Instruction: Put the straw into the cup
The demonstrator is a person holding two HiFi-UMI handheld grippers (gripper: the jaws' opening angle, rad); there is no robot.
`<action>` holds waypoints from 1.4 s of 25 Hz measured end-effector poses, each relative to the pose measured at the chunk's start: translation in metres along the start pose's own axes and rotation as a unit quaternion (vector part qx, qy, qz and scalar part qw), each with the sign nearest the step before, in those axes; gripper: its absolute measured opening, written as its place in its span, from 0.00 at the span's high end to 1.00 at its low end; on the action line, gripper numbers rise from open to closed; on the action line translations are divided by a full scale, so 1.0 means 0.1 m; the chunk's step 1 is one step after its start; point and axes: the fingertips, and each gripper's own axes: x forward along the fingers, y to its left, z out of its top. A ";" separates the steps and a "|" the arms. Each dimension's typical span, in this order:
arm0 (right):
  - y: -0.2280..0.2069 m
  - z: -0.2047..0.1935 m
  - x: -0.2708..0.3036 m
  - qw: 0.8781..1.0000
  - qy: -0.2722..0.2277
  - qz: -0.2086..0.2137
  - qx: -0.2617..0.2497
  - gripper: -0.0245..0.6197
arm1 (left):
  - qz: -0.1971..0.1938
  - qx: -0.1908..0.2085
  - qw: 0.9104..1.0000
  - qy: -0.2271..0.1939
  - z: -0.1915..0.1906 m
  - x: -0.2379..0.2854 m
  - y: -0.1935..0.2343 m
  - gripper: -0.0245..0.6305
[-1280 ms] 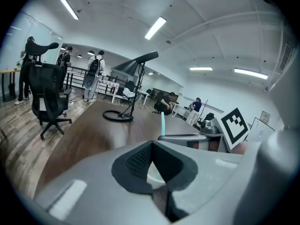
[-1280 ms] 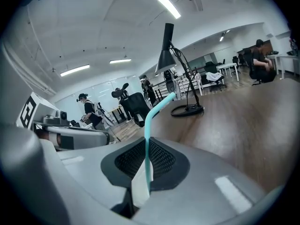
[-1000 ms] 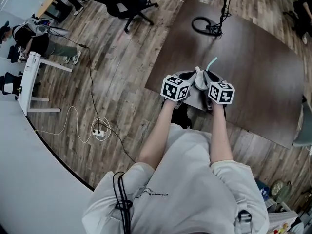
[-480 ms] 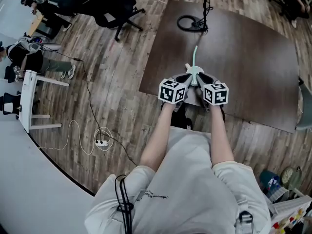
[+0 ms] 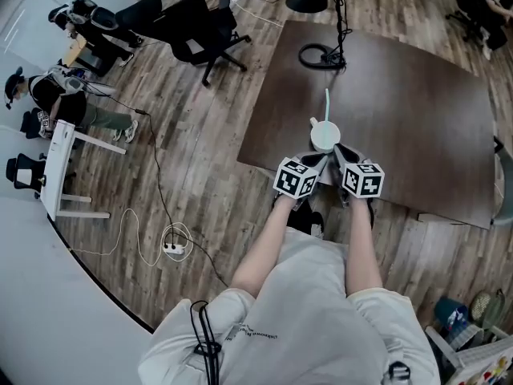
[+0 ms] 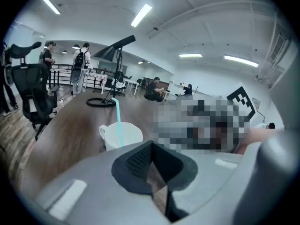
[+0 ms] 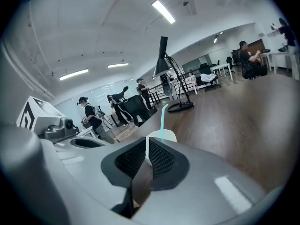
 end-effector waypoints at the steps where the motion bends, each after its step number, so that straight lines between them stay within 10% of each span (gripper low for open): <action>1: 0.03 -0.03 -0.03 1.000 0.000 -0.001 0.000 0.89 | 0.000 0.003 1.000 0.001 -0.02 -0.02 -0.01 0.96; 18: 0.24 -0.69 -0.77 0.990 -0.035 -0.091 0.102 0.92 | -0.004 0.020 1.000 0.002 -0.25 -0.68 -0.22 0.96; 35: 0.73 -0.62 -0.89 0.991 -0.060 -0.118 0.025 0.92 | -0.020 0.012 0.999 -0.032 -0.26 -0.97 -0.06 0.96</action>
